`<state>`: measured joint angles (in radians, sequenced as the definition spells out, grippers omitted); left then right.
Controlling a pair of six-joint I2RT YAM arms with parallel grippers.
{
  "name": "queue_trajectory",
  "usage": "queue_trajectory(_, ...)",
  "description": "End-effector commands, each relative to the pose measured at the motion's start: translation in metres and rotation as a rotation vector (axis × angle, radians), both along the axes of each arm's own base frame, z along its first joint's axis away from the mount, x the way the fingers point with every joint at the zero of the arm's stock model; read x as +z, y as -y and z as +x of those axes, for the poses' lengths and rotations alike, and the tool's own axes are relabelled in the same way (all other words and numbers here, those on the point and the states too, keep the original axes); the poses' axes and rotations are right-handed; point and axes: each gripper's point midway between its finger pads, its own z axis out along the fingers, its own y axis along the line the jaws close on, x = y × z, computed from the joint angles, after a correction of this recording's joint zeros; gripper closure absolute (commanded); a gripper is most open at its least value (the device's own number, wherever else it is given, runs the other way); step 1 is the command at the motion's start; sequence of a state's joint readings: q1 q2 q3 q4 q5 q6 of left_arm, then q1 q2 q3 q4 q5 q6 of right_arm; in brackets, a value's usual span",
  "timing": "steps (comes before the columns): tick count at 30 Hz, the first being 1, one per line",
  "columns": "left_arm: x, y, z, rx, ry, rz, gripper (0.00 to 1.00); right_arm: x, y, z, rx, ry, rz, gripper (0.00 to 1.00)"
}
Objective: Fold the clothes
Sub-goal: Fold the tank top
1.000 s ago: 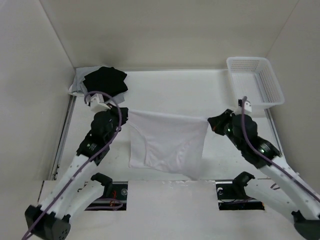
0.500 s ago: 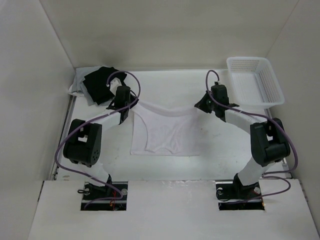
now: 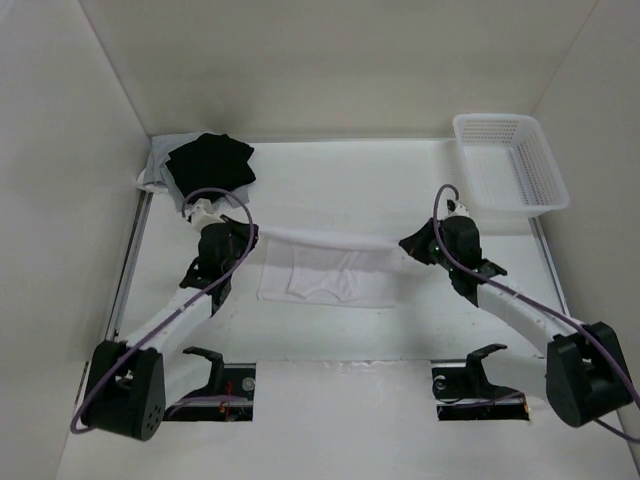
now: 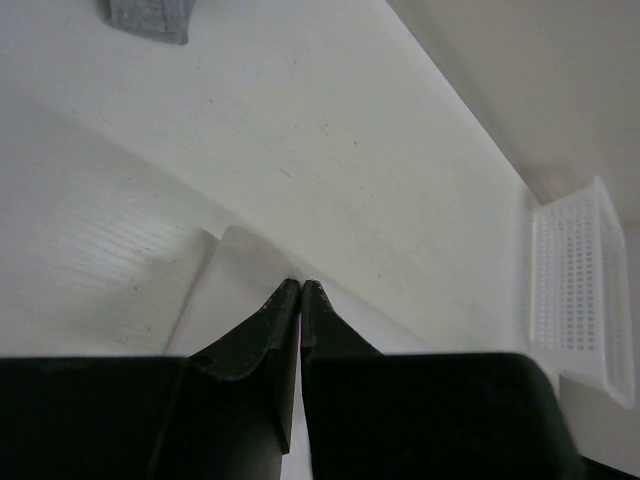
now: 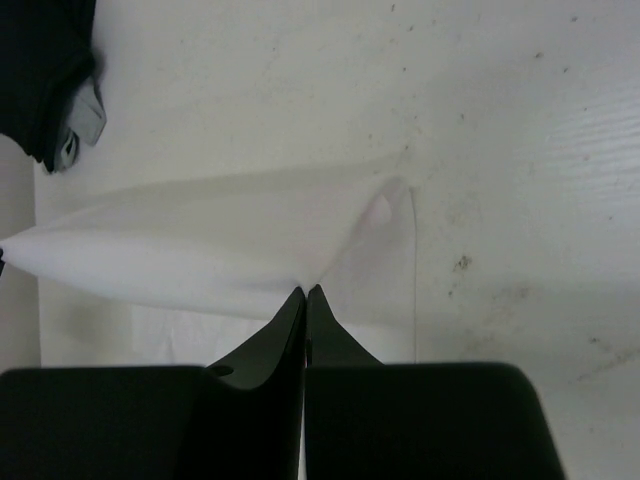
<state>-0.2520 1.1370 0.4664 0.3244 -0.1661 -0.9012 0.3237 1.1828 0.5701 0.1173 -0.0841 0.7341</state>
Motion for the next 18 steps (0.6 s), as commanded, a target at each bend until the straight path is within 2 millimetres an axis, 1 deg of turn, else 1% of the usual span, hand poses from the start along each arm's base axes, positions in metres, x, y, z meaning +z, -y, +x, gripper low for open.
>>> queue_trajectory(1, 0.022, -0.003, -0.016, -0.016, 0.072, -0.054, 0.98, 0.015, -0.007, -0.018, 0.011, 0.063, 0.022, 1.00)
queue_trajectory(5, 0.016, 0.001, -0.042, -0.065, 0.047, -0.047, 0.98, 0.001, -0.010, -0.049, 0.028, 0.032, -0.013, 1.00)
queue_trajectory(9, -0.001, 0.001, -0.067, -0.094, -0.001, -0.041, 0.98, -0.020, -0.008, -0.077, 0.034, -0.020, -0.022, 1.00)
queue_trajectory(11, -0.011, 0.003, -0.079, -0.112, -0.025, -0.044, 0.98, -0.029, -0.008, -0.088, 0.032, -0.046, -0.019, 1.00)
queue_trajectory(14, -0.021, 0.003, -0.097, -0.125, -0.050, -0.049, 0.98, -0.033, -0.015, -0.102, 0.040, -0.071, 0.000, 1.00)
queue_trajectory(18, -0.036, -0.002, -0.112, -0.115, -0.089, -0.056, 0.98, -0.047, -0.018, -0.120, 0.020, -0.135, -0.010, 1.00)
